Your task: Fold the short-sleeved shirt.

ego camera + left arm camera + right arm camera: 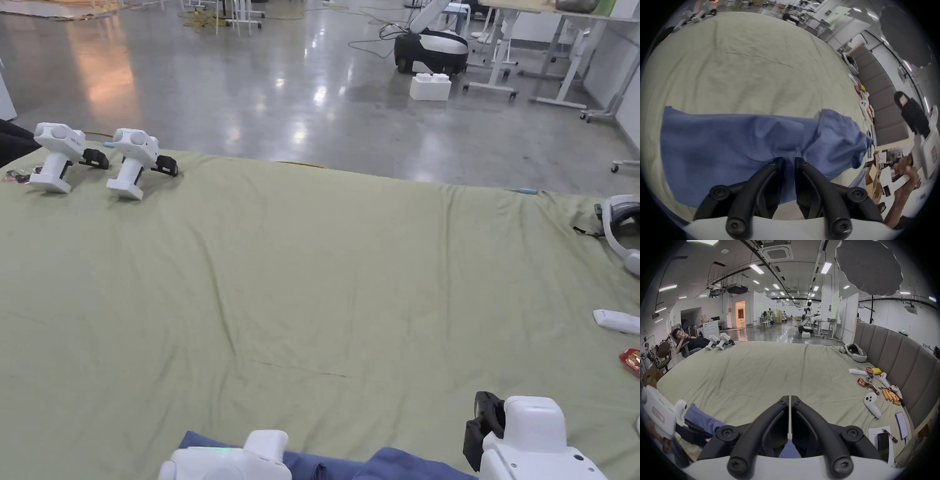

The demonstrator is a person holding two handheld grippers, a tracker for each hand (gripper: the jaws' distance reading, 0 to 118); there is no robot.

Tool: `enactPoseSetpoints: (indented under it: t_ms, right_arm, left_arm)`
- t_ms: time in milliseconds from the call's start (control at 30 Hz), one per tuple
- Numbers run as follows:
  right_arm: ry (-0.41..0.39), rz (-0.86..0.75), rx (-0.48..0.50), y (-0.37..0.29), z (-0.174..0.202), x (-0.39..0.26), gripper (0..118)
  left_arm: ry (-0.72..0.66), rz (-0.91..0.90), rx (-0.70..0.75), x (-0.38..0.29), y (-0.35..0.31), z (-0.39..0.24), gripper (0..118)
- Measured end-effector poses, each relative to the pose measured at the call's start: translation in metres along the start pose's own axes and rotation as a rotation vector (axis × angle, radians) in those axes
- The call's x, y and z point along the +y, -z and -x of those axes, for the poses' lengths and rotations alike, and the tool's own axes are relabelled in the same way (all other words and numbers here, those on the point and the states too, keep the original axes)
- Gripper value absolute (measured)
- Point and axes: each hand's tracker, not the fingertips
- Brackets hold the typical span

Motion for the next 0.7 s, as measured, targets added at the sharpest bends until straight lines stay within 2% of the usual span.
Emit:
enactPoseSetpoints:
  t_ms: [67,300,333,400,500,700]
  right_arm:
    - [-0.003,0.003,-0.001,-0.001,0.000,-0.001,4]
    - [-0.006,0.010,-0.005,-0.002,0.000,-0.002,4]
    - [-0.007,0.011,-0.004,-0.001,0.001,-0.002,4]
    - [-0.009,0.011,-0.001,-0.001,0.002,-0.001,4]
    - [-0.016,0.008,0.003,-0.001,0.005,0.002,4]
    - [-0.020,0.004,0.017,0.002,0.012,0.007,4]
  left_arm:
    - [0.045,0.002,0.035,-0.007,0.006,-0.006,20]
    - [0.044,-0.058,-0.006,-0.008,-0.011,0.001,21]
    - [0.040,-0.069,-0.018,-0.007,-0.017,0.004,27]
    - [0.027,-0.106,-0.035,-0.004,-0.036,0.011,67]
    - [0.004,-0.194,-0.073,0.001,-0.071,0.036,71]
    - [-0.085,-0.304,-0.029,0.007,-0.122,0.114,73]
